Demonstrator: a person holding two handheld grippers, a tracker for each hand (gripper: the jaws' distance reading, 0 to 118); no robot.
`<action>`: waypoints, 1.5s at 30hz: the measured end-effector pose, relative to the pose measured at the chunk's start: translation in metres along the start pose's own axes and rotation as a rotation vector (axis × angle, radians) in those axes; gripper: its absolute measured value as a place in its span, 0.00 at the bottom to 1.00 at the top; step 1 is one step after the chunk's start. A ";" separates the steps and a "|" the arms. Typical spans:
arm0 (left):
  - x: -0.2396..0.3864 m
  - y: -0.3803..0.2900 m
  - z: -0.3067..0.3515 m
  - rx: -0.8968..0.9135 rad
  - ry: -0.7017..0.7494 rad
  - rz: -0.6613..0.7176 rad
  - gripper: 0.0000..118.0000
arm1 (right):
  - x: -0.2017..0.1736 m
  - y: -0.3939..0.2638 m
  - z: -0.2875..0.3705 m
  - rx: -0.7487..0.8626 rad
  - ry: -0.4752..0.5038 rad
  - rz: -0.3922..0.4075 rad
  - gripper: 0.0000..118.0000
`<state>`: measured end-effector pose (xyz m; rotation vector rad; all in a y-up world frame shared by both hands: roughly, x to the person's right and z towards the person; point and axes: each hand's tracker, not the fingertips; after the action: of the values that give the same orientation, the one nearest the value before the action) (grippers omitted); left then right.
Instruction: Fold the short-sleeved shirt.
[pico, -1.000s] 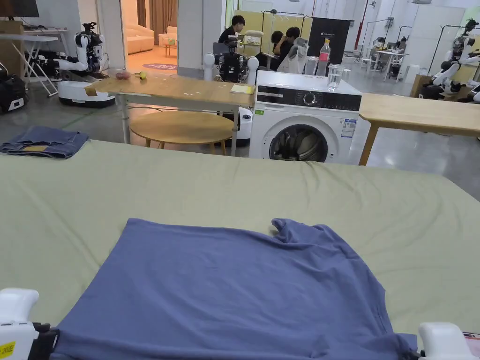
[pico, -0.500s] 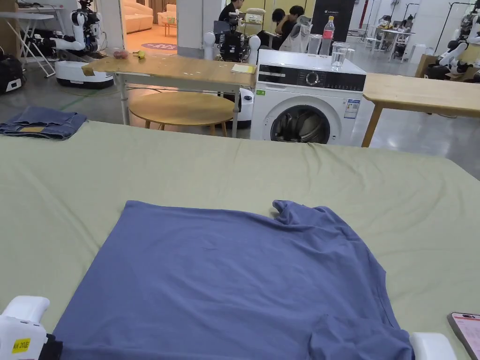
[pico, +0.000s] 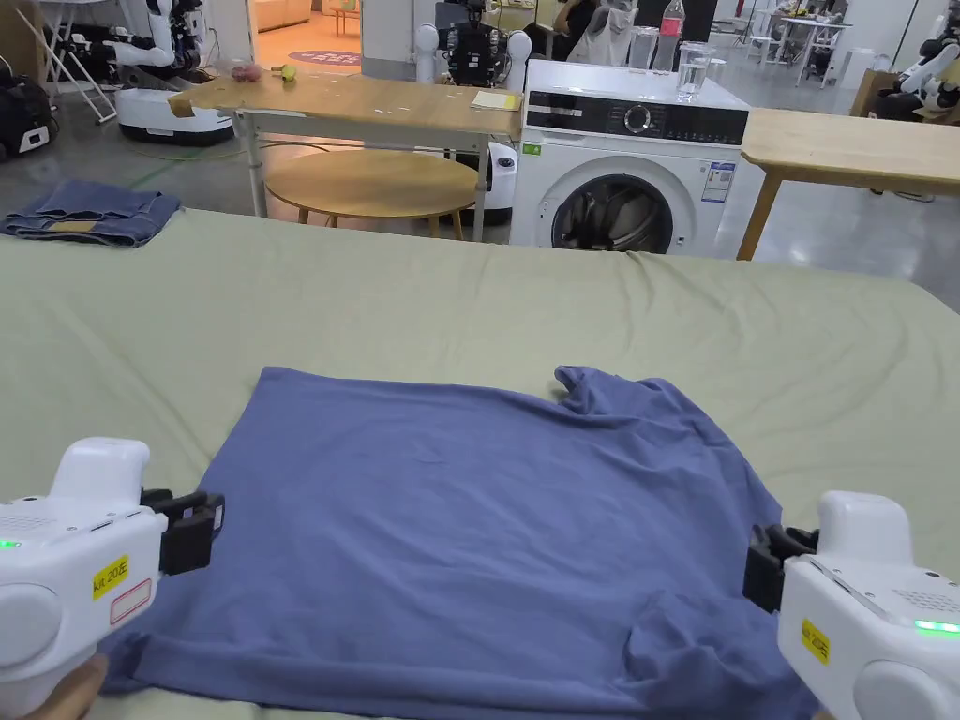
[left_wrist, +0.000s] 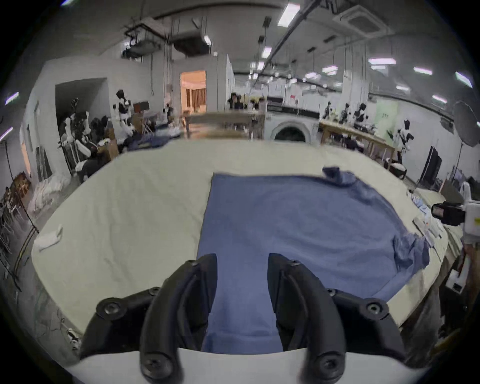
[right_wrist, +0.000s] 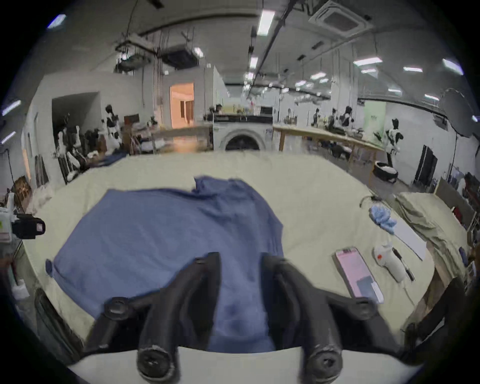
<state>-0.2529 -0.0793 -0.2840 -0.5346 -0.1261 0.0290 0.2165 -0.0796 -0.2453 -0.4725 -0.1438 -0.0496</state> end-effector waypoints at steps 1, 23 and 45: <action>0.004 0.000 0.001 0.021 0.003 -0.004 0.09 | -0.003 0.000 0.000 0.014 -0.005 -0.011 0.00; -0.059 -0.017 -0.018 -0.516 0.115 0.076 0.37 | -0.016 -0.018 -0.016 -0.061 0.019 0.035 0.00; -0.053 -0.052 -0.042 -0.590 0.053 0.033 0.01 | 0.026 -0.013 -0.015 -0.337 0.001 0.006 0.39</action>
<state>-0.3004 -0.1484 -0.2995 -1.1259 -0.0725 0.0088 0.2432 -0.0985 -0.2489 -0.8092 -0.1336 -0.0686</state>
